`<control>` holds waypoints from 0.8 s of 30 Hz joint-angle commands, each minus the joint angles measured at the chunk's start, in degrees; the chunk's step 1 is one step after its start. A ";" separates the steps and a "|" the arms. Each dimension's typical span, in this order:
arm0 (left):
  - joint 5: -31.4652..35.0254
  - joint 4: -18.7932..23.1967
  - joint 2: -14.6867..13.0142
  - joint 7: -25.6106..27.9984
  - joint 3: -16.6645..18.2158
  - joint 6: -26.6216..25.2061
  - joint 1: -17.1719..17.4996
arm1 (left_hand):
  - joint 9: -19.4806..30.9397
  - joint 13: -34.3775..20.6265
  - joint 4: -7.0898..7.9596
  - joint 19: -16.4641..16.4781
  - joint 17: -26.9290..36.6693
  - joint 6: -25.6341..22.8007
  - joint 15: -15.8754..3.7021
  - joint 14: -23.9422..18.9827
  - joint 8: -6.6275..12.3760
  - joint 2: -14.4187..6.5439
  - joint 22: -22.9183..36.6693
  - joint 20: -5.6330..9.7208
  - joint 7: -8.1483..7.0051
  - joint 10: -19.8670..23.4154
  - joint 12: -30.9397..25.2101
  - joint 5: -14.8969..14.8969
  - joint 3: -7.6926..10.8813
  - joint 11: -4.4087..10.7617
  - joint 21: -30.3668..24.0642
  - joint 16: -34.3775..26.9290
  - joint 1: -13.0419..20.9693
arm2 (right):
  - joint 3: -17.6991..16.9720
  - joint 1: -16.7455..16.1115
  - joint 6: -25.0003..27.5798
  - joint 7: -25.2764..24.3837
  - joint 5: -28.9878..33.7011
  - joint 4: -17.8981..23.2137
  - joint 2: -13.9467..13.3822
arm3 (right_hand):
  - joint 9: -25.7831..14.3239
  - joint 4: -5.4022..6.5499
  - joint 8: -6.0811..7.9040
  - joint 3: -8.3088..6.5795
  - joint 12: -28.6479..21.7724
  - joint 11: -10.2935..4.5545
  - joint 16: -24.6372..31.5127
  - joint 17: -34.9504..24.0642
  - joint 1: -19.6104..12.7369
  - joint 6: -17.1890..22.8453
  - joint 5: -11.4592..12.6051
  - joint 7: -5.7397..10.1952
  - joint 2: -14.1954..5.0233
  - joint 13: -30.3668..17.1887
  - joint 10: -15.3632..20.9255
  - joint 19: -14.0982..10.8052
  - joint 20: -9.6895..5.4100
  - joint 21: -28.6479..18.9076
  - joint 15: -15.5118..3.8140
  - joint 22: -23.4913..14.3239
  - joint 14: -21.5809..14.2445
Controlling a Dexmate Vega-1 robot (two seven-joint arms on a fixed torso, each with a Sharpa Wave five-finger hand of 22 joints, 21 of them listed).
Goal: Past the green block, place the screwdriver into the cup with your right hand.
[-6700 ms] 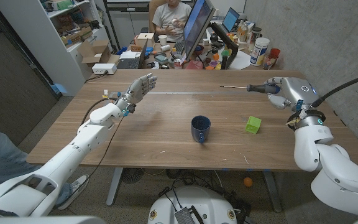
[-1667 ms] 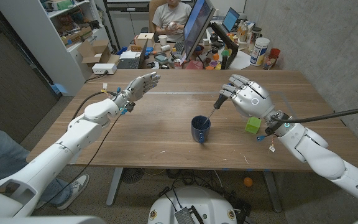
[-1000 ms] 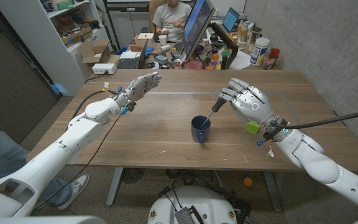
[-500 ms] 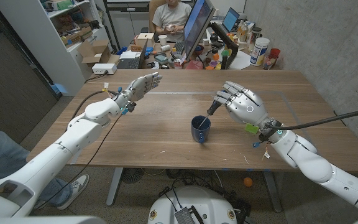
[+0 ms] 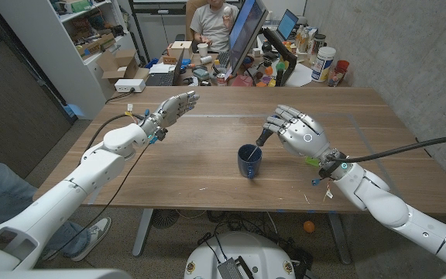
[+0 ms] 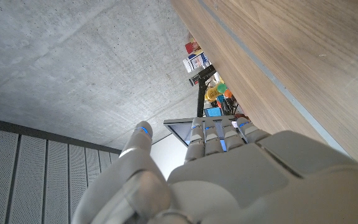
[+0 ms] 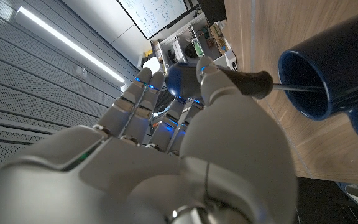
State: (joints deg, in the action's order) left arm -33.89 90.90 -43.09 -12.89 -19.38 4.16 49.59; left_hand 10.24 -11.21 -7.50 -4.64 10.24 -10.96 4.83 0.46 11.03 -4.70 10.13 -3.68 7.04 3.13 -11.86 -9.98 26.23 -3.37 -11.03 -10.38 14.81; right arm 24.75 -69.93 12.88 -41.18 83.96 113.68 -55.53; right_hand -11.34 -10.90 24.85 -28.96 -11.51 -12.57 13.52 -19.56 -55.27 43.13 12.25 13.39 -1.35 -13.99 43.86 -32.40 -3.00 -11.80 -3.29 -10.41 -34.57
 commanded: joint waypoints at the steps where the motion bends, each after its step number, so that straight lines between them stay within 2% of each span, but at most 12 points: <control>1: 0.34 -0.31 0.08 -0.09 -0.69 -1.17 -0.95 | 0.34 -0.11 0.02 -0.56 0.15 -0.01 0.38 0.12 -0.09 -0.43 0.20 -0.07 0.15 0.12 -0.20 0.05 -0.18 0.24 -0.34 -0.38 -0.03 | 1.75 1.84 -0.29 -0.37 -2.40 -2.43 1.04 | -2.57 2.24 4.21 -2.24 -0.19 0.13 -0.34 -0.53 -0.65 9.59 -0.24 -0.76 -0.89 -0.31 -0.54 1.15 -0.56 0.42 -4.78 0.00 0.74; 3: 0.36 -0.37 0.11 -0.07 -0.73 -1.23 -1.00 | 0.35 -0.11 0.03 -0.53 0.15 0.01 0.49 0.13 -0.10 -0.45 0.20 -0.17 0.23 0.02 -0.16 0.04 -0.17 0.10 -0.35 -0.38 -0.03 | 2.14 2.49 -0.47 -0.20 -2.68 -2.85 1.40 | -2.52 2.25 3.99 -2.25 -0.05 0.16 -0.48 -0.76 -0.65 8.68 -0.30 -0.73 -0.80 -0.39 -1.15 1.79 0.58 0.53 -4.57 0.04 1.23; 5: 0.28 -0.44 0.16 -0.03 -0.70 -1.27 -1.01 | 0.35 -0.11 0.04 -0.55 0.15 0.03 0.54 0.13 -0.11 -0.47 0.21 -0.29 0.29 0.07 -0.19 0.04 -0.17 0.04 -0.35 -0.38 -0.03 | 2.58 3.11 -0.68 0.09 -2.85 -3.11 1.71 | -2.50 2.18 3.93 -2.24 0.10 0.25 -0.65 -0.82 -0.62 8.30 -0.32 -0.72 -0.53 -0.43 -1.73 2.52 1.00 0.72 -4.43 0.06 1.57; 6: 0.25 -0.50 0.18 -0.04 -0.67 -1.21 -1.01 | 0.35 -0.11 0.04 -0.53 0.15 -0.06 0.39 0.14 -0.07 -0.48 0.21 -0.15 0.24 0.19 -0.23 0.04 -0.17 0.20 -0.36 -0.38 -0.03 | 2.81 3.44 -0.87 0.18 -2.91 -3.21 1.81 | -2.35 2.27 2.93 -2.31 0.42 0.32 -0.92 -1.13 -0.47 5.34 -0.27 -0.80 -0.24 -0.56 -3.49 3.70 1.55 0.80 -4.00 0.08 2.44; 8: 0.21 -0.57 0.20 -0.02 -0.61 -1.12 -0.97 | 0.35 -0.11 0.04 -0.56 0.15 -0.02 0.49 0.10 -0.08 -0.49 0.21 -0.18 0.24 0.14 -0.22 0.04 -0.17 0.38 -0.35 -0.39 -0.03 | 3.24 4.00 -1.08 0.35 -2.88 -3.34 2.01 | -2.20 2.39 2.65 -2.15 0.65 0.43 -1.76 -1.27 0.14 4.19 -0.14 -0.71 0.62 -0.78 -5.72 5.73 2.44 0.98 -3.24 0.07 4.88; 10: 0.04 -0.69 0.24 -0.08 -0.50 -0.96 -0.89 | 0.35 -0.11 0.04 -0.60 0.15 -0.06 0.32 0.09 -0.07 -0.48 0.20 -0.01 0.06 0.06 -0.18 0.04 -0.18 0.50 -0.34 -0.40 -0.02 | 3.52 4.47 -1.42 0.42 -3.13 -3.42 2.09 | -1.80 2.54 0.97 -2.18 0.94 1.22 -2.11 -1.47 1.03 -0.04 0.24 -0.75 1.69 -1.11 -9.92 7.29 2.57 0.80 -2.77 0.07 6.96; 12: 0.02 -0.72 0.20 0.00 -0.40 -0.87 -0.79 | 0.35 -0.11 0.03 -0.64 0.15 -0.04 0.33 0.08 -0.08 -0.48 0.20 -0.03 0.05 0.11 -0.20 0.04 -0.18 0.41 -0.32 -0.40 -0.02 | 3.70 4.82 -1.80 0.40 -3.47 -3.42 2.04 | -1.58 2.65 -0.35 -2.23 0.85 1.23 -2.41 -1.56 1.70 -3.37 0.66 -0.74 2.41 -1.40 -12.53 8.92 2.58 0.76 -2.14 0.06 9.40; 13: -0.06 -0.75 0.19 -0.01 -0.34 -0.83 -0.73 | 0.35 -0.11 0.03 -0.66 0.15 -0.04 0.31 0.08 -0.08 -0.47 0.20 -0.04 0.03 0.09 -0.20 0.04 -0.19 0.43 -0.31 -0.40 -0.02 | 3.77 4.96 -2.06 0.34 -3.69 -3.42 1.95 | -1.48 2.64 -0.98 -2.21 0.91 1.75 -2.56 -1.57 2.03 -4.93 0.86 -0.77 2.91 -1.50 -14.03 10.03 2.83 0.92 -1.98 0.09 10.62; 15: -0.17 -0.70 0.09 0.08 -0.15 -0.71 -0.51 | 0.34 -0.11 0.03 -0.71 0.15 -0.02 0.32 0.09 -0.08 -0.46 0.20 -0.14 0.04 0.13 -0.21 0.04 -0.19 0.32 -0.29 -0.40 -0.02 | 3.82 5.18 -2.69 0.00 -4.52 -3.46 1.87 | -1.26 2.85 -3.41 -2.19 0.96 2.53 -2.66 -1.61 3.22 -10.86 1.57 -0.81 3.92 -1.71 -18.51 12.02 3.32 0.74 -0.95 0.08 14.00; 19: -0.24 -0.67 0.02 0.15 -0.01 -0.58 -0.35 | 0.34 -0.11 0.02 -0.74 0.15 -0.12 0.30 0.06 -0.05 -0.45 0.21 -0.16 0.05 0.09 -0.20 0.05 -0.20 0.31 -0.29 -0.41 -0.02 | 3.96 5.35 -2.99 -0.63 -5.04 -3.64 1.79 | -1.21 2.97 -7.80 -2.17 0.85 5.63 -2.72 -0.99 4.75 -21.79 2.76 -1.15 5.28 -2.00 -25.17 14.67 4.00 0.68 0.74 0.12 18.80; 22: -0.35 -0.64 0.01 0.14 0.07 -0.49 -0.28 | 0.34 -0.11 0.03 -0.75 0.15 -0.05 0.35 0.08 -0.08 -0.46 0.21 -0.25 0.10 0.15 -0.22 0.04 -0.21 0.21 -0.29 -0.40 -0.01 | 3.98 5.36 -3.02 -0.81 -5.34 -3.63 1.68 | -1.28 3.02 -8.79 -2.15 0.88 6.34 -2.68 -0.81 5.15 -24.42 3.07 -1.86 5.55 -2.09 -26.85 14.92 4.17 0.60 1.10 0.13 19.59; 24: -0.25 -0.60 0.00 0.23 0.09 -0.35 -0.26 | 0.34 -0.11 0.03 -0.77 0.15 -0.01 0.33 0.06 -0.09 -0.47 0.21 -0.23 0.12 0.14 -0.22 0.04 -0.21 0.18 -0.29 -0.41 -0.01 | 3.87 5.30 -3.07 -0.67 -5.52 -3.40 1.40 | -1.30 3.03 -8.88 -2.15 0.82 6.76 -2.65 -0.76 5.26 -24.73 3.15 -1.92 5.61 -2.12 -27.16 15.13 4.41 0.64 1.31 0.14 19.74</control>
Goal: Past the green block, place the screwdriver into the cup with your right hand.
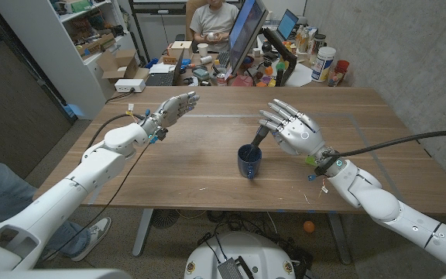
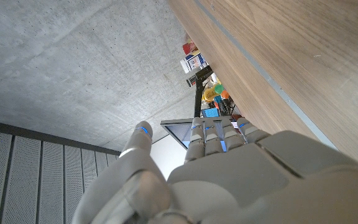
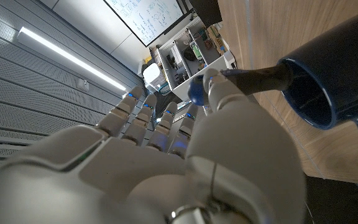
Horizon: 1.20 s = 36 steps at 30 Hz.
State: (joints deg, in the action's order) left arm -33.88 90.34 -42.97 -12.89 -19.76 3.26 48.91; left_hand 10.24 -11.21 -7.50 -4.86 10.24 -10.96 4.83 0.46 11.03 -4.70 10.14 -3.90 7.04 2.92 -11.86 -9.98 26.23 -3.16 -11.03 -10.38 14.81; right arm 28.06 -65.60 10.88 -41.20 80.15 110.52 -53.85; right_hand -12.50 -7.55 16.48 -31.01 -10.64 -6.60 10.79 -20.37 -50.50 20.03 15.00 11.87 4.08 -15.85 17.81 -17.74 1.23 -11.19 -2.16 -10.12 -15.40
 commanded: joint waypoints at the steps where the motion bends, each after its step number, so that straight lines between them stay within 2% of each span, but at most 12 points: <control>1: -0.34 -0.09 -0.07 0.15 0.49 0.62 0.42 | 0.35 -0.11 0.03 -0.55 0.15 0.01 0.34 0.11 -0.10 -0.47 0.20 -0.07 0.17 0.37 -0.23 0.04 -0.21 -0.04 -0.29 -0.39 -0.01 | 0.49 0.92 -1.09 -0.59 -1.81 -0.12 -0.42 | -0.16 -0.31 -0.79 -0.10 -0.12 0.97 0.12 0.09 0.58 -2.37 0.47 -0.43 0.25 -0.28 -1.27 0.51 0.27 0.01 0.33 -0.15 0.64; 10: -0.40 0.13 0.14 0.22 0.43 0.76 0.44 | 0.35 -0.11 0.03 -0.70 0.15 -0.08 0.30 0.10 -0.07 -0.48 0.20 -0.10 0.07 0.37 -0.23 0.05 -0.22 0.04 -0.26 -0.39 -0.01 | -0.66 -0.39 -0.17 -0.01 -2.62 1.34 -1.24 | -0.20 -0.24 -0.83 -0.04 -0.31 0.94 0.17 0.19 0.88 -2.62 0.61 -0.63 0.43 -0.33 -1.52 0.60 0.62 -0.04 0.45 -0.14 0.89; 13: -0.42 0.15 0.29 0.25 0.42 0.95 0.47 | 0.35 -0.11 0.03 -0.71 0.15 -0.04 0.34 0.08 -0.08 -0.48 0.20 -0.14 0.09 0.37 -0.23 0.05 -0.23 -0.02 -0.26 -0.40 -0.01 | -1.32 -1.21 0.68 0.05 -3.01 1.97 -1.23 | -0.23 -0.20 -0.61 -0.01 -0.59 0.83 0.35 0.25 1.05 -2.16 0.70 -0.61 0.51 -0.35 -1.15 0.45 0.65 -0.13 -0.07 -0.14 0.60; 16: -0.48 0.21 0.45 0.33 0.44 1.14 0.53 | 0.35 -0.11 0.04 -0.65 0.15 -0.08 0.34 0.10 -0.07 -0.48 0.20 -0.17 0.13 0.38 -0.23 0.05 -0.24 -0.17 -0.29 -0.40 -0.02 | -2.02 -1.86 1.31 0.19 -3.19 2.59 -1.49 | -0.28 -0.11 -0.24 -0.01 -1.18 0.60 0.76 0.37 1.38 -1.41 0.89 -0.43 0.58 -0.39 -0.08 -0.31 -0.28 -0.46 -0.82 -0.14 -0.20; 20: -0.81 0.17 0.86 0.44 0.60 1.75 0.87 | 0.35 -0.11 0.04 -0.66 0.15 -0.01 0.34 0.09 -0.10 -0.50 0.20 -0.20 0.14 0.43 -0.25 0.04 -0.24 -0.09 -0.30 -0.40 -0.01 | -3.61 -2.86 1.35 1.23 -3.74 4.07 -3.15 | -0.33 0.03 0.54 -0.05 -1.83 0.41 1.27 0.60 1.86 0.30 1.12 -0.06 0.61 -0.29 1.61 -1.79 -1.10 -0.97 -1.55 -0.12 -1.50; 28: -1.56 0.75 0.95 1.30 1.48 2.72 2.54 | 0.35 -0.11 0.04 -0.66 0.15 -0.10 0.28 0.09 -0.06 -0.50 0.20 -0.06 0.07 0.31 -0.20 0.05 -0.25 -0.04 -0.31 -0.40 -0.01 | -7.89 -6.74 3.02 4.44 -4.73 6.25 -6.91 | -0.35 -0.06 1.14 -0.38 -2.06 -0.37 1.50 0.82 1.77 1.67 1.40 0.28 0.32 -0.18 2.51 -2.67 -1.27 -1.18 -1.99 -0.10 -2.32; 32: -1.95 1.20 0.76 2.04 2.12 2.93 3.52 | 0.35 -0.11 0.04 -0.64 0.15 -0.09 0.28 0.08 -0.07 -0.50 0.20 -0.06 0.08 0.42 -0.25 0.05 -0.26 -0.05 -0.32 -0.40 -0.01 | -10.06 -8.35 4.50 5.12 -5.39 6.83 -7.40 | -0.35 -0.22 1.47 -0.63 -2.15 -0.97 1.58 0.97 1.51 2.44 1.57 0.45 0.18 -0.11 2.95 -3.14 -1.38 -1.27 -2.02 -0.08 -2.74; 36: -2.25 1.57 0.66 2.67 2.61 3.18 4.33 | 0.35 -0.11 0.03 -0.64 0.15 -0.09 0.35 0.07 -0.07 -0.50 0.20 -0.07 0.13 0.45 -0.26 0.05 -0.26 0.09 -0.33 -0.40 0.00 | -11.03 -8.48 5.58 5.43 -4.55 6.69 -7.28 | -0.35 -0.32 1.86 -0.76 -2.33 -1.37 1.68 1.12 1.44 3.33 1.70 0.49 0.20 -0.05 3.66 -3.66 -1.45 -1.38 -2.09 -0.07 -3.23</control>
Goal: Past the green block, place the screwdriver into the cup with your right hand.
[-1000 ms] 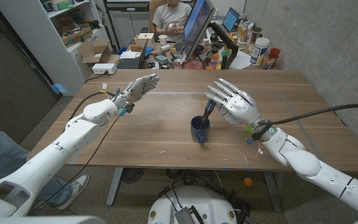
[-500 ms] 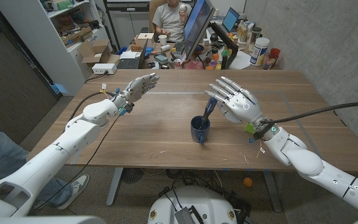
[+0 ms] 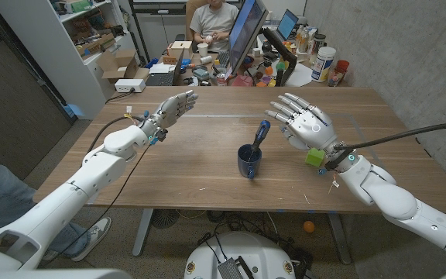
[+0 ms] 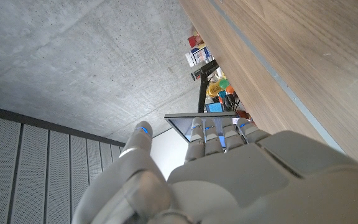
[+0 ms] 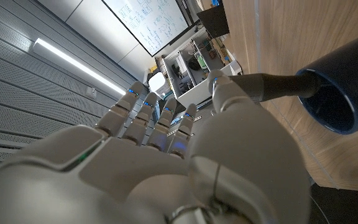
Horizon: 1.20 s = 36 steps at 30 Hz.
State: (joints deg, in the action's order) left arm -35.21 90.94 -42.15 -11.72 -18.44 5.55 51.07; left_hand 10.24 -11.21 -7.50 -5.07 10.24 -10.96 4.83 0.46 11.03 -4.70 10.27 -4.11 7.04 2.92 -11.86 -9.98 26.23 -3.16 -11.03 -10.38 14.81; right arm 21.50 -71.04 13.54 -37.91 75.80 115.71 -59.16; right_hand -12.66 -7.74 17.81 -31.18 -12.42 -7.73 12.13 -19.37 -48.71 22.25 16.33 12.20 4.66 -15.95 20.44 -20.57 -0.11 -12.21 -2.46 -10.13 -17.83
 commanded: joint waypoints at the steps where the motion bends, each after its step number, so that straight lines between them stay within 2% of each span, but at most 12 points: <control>1: -1.01 1.03 -0.14 1.60 1.40 1.00 2.35 | 0.34 -0.11 0.03 -0.43 0.15 -0.06 0.31 0.07 -0.08 -0.50 0.07 0.15 0.12 0.44 -0.25 0.04 -0.27 0.06 -0.33 -0.40 0.01 | -4.68 -2.95 3.05 2.11 -0.42 1.39 -1.69 | -0.20 -0.15 0.64 -0.62 -0.62 -0.18 0.39 0.16 -0.35 1.35 0.40 0.18 -0.37 0.07 1.27 -0.96 -0.12 -0.38 -1.78 -0.05 -0.98; 6: -1.28 1.25 0.03 2.19 1.82 1.61 3.09 | 0.34 -0.11 0.02 -0.43 0.15 0.01 0.29 0.09 -0.11 -0.50 0.07 0.19 0.17 0.34 -0.21 0.04 -0.27 0.02 -0.34 -0.39 0.02 | -5.05 -1.70 3.21 1.89 -2.30 1.03 0.63 | -0.19 0.17 0.97 -0.57 -1.03 0.53 0.99 0.50 0.33 2.17 0.60 0.32 -0.34 0.31 3.17 -2.64 0.00 -0.77 -2.24 -0.05 -3.10; 7: -1.31 1.28 0.08 2.31 1.93 1.79 3.23 | 0.34 -0.11 0.02 -0.43 0.15 0.01 0.28 0.09 -0.11 -0.50 0.07 0.18 0.17 0.35 -0.22 0.04 -0.27 -0.01 -0.34 -0.39 0.02 | -5.03 -1.35 3.03 1.74 -3.25 0.92 1.37 | -0.18 0.42 1.03 -0.48 -1.13 -0.20 1.30 0.60 0.79 2.37 0.62 0.32 -0.43 0.41 3.83 -3.09 0.05 -0.85 -2.10 -0.06 -4.08; 10: -1.33 1.31 0.03 2.51 2.25 2.31 3.59 | 0.34 -0.11 0.02 -0.41 0.15 0.03 0.30 0.10 -0.12 -0.50 0.07 0.20 0.16 0.38 -0.23 0.04 -0.27 -0.06 -0.35 -0.39 0.02 | -4.89 -0.29 2.01 0.99 -6.46 0.59 3.51 | -0.03 0.56 1.20 -0.40 -0.97 -0.57 1.90 1.15 1.53 3.14 0.68 0.35 -0.23 0.82 4.92 -5.76 0.34 -1.53 -2.37 -0.03 -6.76; 12: -1.07 1.52 -0.28 2.65 2.53 2.72 3.86 | 0.34 -0.11 0.02 -0.40 0.15 0.09 0.37 0.12 -0.14 -0.52 0.07 0.14 0.25 0.33 -0.21 0.04 -0.27 -0.15 -0.35 -0.38 0.03 | -4.51 0.70 1.32 0.50 -8.14 0.25 4.91 | 0.04 0.47 1.30 -0.26 -1.06 0.21 1.87 1.44 1.79 3.57 0.67 0.35 0.20 1.01 5.74 -6.64 0.39 -1.70 -2.38 -0.01 -7.25; 14: -0.81 1.79 -0.57 3.07 2.98 3.20 4.32 | 0.34 -0.11 0.02 -0.38 0.15 0.11 0.29 0.11 -0.14 -0.52 0.07 0.19 0.18 0.31 -0.20 0.04 -0.27 -0.05 -0.36 -0.39 0.03 | -4.07 1.72 0.63 0.25 -9.61 -0.08 6.11 | 0.07 0.45 1.38 -0.11 -1.02 0.31 1.84 1.59 2.00 3.89 0.67 0.33 0.50 1.11 5.98 -7.08 0.44 -1.78 -2.29 0.01 -7.43; 18: -0.94 1.92 -0.72 3.60 4.00 4.37 5.24 | 0.34 -0.11 0.01 -0.40 0.14 0.14 0.29 0.16 -0.15 -0.52 0.07 0.17 0.20 0.27 -0.19 0.04 -0.27 -0.02 -0.35 -0.37 0.04 | -2.70 4.31 -0.69 0.17 -11.88 -1.19 8.45 | 0.21 0.66 1.38 0.24 -0.88 0.49 1.75 1.79 2.69 4.26 0.66 0.34 0.88 1.30 6.23 -7.35 0.53 -1.73 -2.07 0.01 -7.57; 25: -1.43 2.08 -1.04 3.71 5.34 5.90 6.79 | 0.34 -0.11 -0.01 -0.39 0.14 0.18 0.29 0.14 -0.16 -0.50 0.06 0.16 0.16 0.30 -0.20 0.05 -0.29 0.02 -0.36 -0.38 0.06 | 0.01 8.20 -0.83 3.45 -15.50 -2.38 12.81 | 0.51 2.33 1.45 1.05 -0.61 0.91 1.68 1.93 5.38 5.48 0.56 0.25 0.02 1.72 7.02 -7.72 0.95 -1.51 -1.57 -0.02 -7.57; 31: -0.24 2.67 -1.93 4.57 6.31 6.92 7.87 | 0.32 -0.11 -0.02 -0.40 0.14 0.75 0.20 0.18 -0.37 -0.48 0.06 0.21 0.17 0.15 -0.14 0.06 -0.30 -0.07 -0.36 -0.37 0.07 | 1.03 10.08 -1.90 5.11 -20.04 -3.22 15.01 | 0.64 2.61 1.56 1.30 -0.68 1.02 1.66 2.08 6.07 6.19 0.51 0.31 0.04 1.89 7.74 -8.03 1.09 -1.48 -1.23 -0.02 -7.76; 36: -0.56 2.37 -2.03 4.46 7.22 7.89 8.60 | 0.31 -0.10 -0.03 -0.41 0.14 1.09 0.25 0.26 -0.46 -0.47 0.06 0.21 0.30 0.05 -0.11 0.05 -0.31 -0.07 -0.36 -0.34 0.09 | 0.90 10.93 -2.48 9.68 -25.61 -1.87 15.87 | 0.81 2.98 1.39 1.68 -0.84 1.74 1.71 2.27 7.01 6.45 0.43 0.40 0.10 2.12 8.91 -8.69 1.15 -1.55 -1.13 -0.02 -8.18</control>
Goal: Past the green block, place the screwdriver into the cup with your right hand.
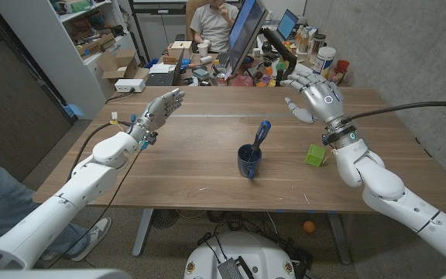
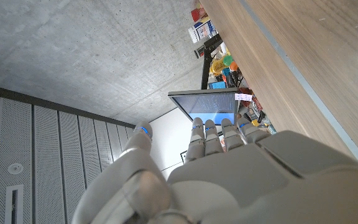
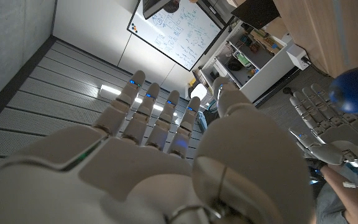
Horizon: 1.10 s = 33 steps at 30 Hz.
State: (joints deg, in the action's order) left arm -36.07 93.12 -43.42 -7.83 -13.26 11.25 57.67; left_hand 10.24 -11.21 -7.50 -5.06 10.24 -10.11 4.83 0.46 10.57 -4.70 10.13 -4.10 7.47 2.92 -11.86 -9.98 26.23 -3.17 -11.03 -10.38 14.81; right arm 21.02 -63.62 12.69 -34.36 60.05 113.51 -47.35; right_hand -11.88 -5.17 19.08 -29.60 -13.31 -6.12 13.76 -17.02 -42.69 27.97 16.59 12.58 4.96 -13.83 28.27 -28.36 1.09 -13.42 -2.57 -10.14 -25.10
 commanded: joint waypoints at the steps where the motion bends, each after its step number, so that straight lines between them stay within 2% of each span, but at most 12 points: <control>1: 0.22 0.09 -0.78 0.52 2.19 2.36 2.16 | 0.31 -0.10 -0.04 -0.40 0.14 0.30 0.28 0.26 -0.01 -0.47 0.21 0.23 -0.19 0.06 -0.11 0.06 -0.31 -0.05 -0.36 -0.34 0.09 | 1.20 3.64 -1.64 7.27 -11.30 0.76 4.28 | 0.08 0.56 0.08 0.21 0.07 0.23 0.18 -0.04 1.30 0.86 0.13 -0.02 -0.25 0.07 1.28 -1.11 -0.06 -0.36 -0.94 -0.02 -1.24; 3: -0.03 -0.16 -0.73 0.37 2.47 2.72 2.50 | 0.30 -0.10 -0.04 -0.38 0.14 0.29 0.23 0.25 0.00 -0.47 0.21 0.25 -0.13 0.07 -0.12 0.06 -0.31 -0.09 -0.37 -0.35 0.10 | 0.78 3.98 -2.14 8.83 -14.38 1.19 4.76 | 0.22 1.14 0.68 0.66 0.24 0.51 0.17 0.14 2.51 3.11 -0.02 -0.47 -0.45 0.34 1.76 -1.57 0.01 -0.31 -0.82 -0.03 -1.49; 6: -0.49 -0.49 -0.69 0.08 2.86 3.16 3.05 | 0.30 -0.10 -0.05 -0.42 0.14 0.26 0.21 0.27 0.04 -0.47 0.20 0.25 -0.15 0.02 -0.10 0.05 -0.31 -0.01 -0.36 -0.34 0.12 | 0.14 4.53 -3.08 10.89 -18.86 1.65 5.21 | 0.36 1.33 0.86 0.80 0.38 0.57 0.42 0.37 3.07 4.34 -0.09 -0.28 -0.62 0.57 2.18 -2.58 0.07 -0.51 -0.41 -0.05 -2.54; 12: -1.09 -0.61 -1.25 -0.55 3.71 3.64 4.12 | 0.29 -0.10 -0.07 -0.41 0.13 0.23 0.25 0.26 0.10 -0.48 0.20 0.24 -0.10 0.02 -0.11 0.05 -0.31 -0.01 -0.37 -0.35 0.15 | -1.25 5.58 -5.87 14.09 -29.43 1.59 6.68 | 0.47 1.40 0.76 0.97 0.36 0.98 0.55 0.62 3.51 4.87 -0.19 -0.32 -0.61 0.78 2.94 -3.68 0.13 -0.75 -0.40 -0.06 -3.34; 16: -1.27 -0.76 -1.48 -0.87 4.25 4.19 4.44 | 0.28 -0.10 -0.08 -0.43 0.13 0.21 0.22 0.26 0.13 -0.48 0.20 0.27 -0.17 0.00 -0.10 0.05 -0.31 -0.01 -0.36 -0.36 0.17 | -1.40 6.24 -5.77 15.67 -35.08 1.57 8.36 | 0.55 1.43 0.83 1.22 0.14 1.30 0.88 0.73 3.82 5.68 -0.33 -1.01 -0.76 0.96 4.15 -4.44 0.37 -0.87 -0.12 -0.06 -4.30; 24: -1.14 -1.21 -1.53 -1.68 4.76 5.53 4.40 | 0.27 -0.09 -0.10 -0.44 0.13 0.20 0.21 0.24 0.17 -0.47 0.20 0.26 -0.14 0.01 -0.11 0.05 -0.32 -0.02 -0.36 -0.37 0.21 | -1.95 7.21 -8.99 18.80 -49.48 -0.58 11.67 | 0.65 1.49 0.94 1.96 0.04 1.88 1.30 0.69 4.33 6.95 -0.73 -1.73 -1.01 1.19 5.36 -5.22 0.39 -0.90 0.43 -0.07 -5.08; 27: -1.12 -1.34 -1.41 -1.72 4.94 5.95 4.44 | 0.27 -0.09 -0.10 -0.45 0.13 0.23 0.25 0.26 0.17 -0.47 0.20 0.29 -0.09 0.01 -0.11 0.05 -0.32 0.03 -0.35 -0.36 0.22 | -1.82 8.88 -11.62 23.91 -55.25 -2.21 10.19 | 0.66 1.59 0.84 2.15 0.04 2.31 1.40 0.66 4.55 7.00 -0.86 -1.89 -1.18 1.25 5.61 -5.46 0.29 -0.92 0.33 -0.07 -5.22; 30: -1.09 -1.47 -1.23 -1.71 5.18 6.51 4.55 | 0.27 -0.09 -0.11 -0.43 0.13 0.25 0.16 0.28 0.17 -0.47 0.20 0.35 -0.12 -0.01 -0.11 0.05 -0.32 -0.04 -0.36 -0.36 0.23 | -1.77 11.00 -15.36 30.84 -63.76 -5.36 9.49 | 0.68 1.93 0.53 2.29 0.11 2.34 1.70 0.49 4.87 6.78 -1.09 -2.45 -2.20 1.35 5.92 -6.29 -0.01 -1.12 0.08 -0.10 -5.60; 33: -1.15 -1.56 -1.17 -1.79 5.38 6.80 4.64 | 0.27 -0.09 -0.11 -0.42 0.13 0.26 0.17 0.28 0.17 -0.46 0.20 0.40 -0.15 -0.03 -0.10 0.06 -0.33 -0.07 -0.36 -0.36 0.23 | -1.05 12.35 -16.60 33.83 -68.42 -7.11 9.81 | 0.69 1.93 0.08 2.47 0.26 3.33 1.75 0.42 4.88 6.17 -1.34 -2.91 -2.78 1.44 5.93 -6.53 -0.08 -1.09 0.15 -0.11 -5.49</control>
State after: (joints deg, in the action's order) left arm -37.12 92.02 -44.75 -9.20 -8.74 16.56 61.88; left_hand 10.24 -11.21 -7.69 -5.28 10.24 -10.12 4.83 0.46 10.58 -4.70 10.14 -3.89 7.46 2.92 -11.86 -9.98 26.04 -3.17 -11.03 -10.38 14.81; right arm 19.50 -55.56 3.09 -13.61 12.58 111.92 -37.89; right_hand -11.18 -3.38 19.56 -27.42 -12.98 -3.62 15.13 -16.38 -37.86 34.46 15.65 10.29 3.14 -12.32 34.06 -34.00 1.03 -14.20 -2.46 -10.15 -30.11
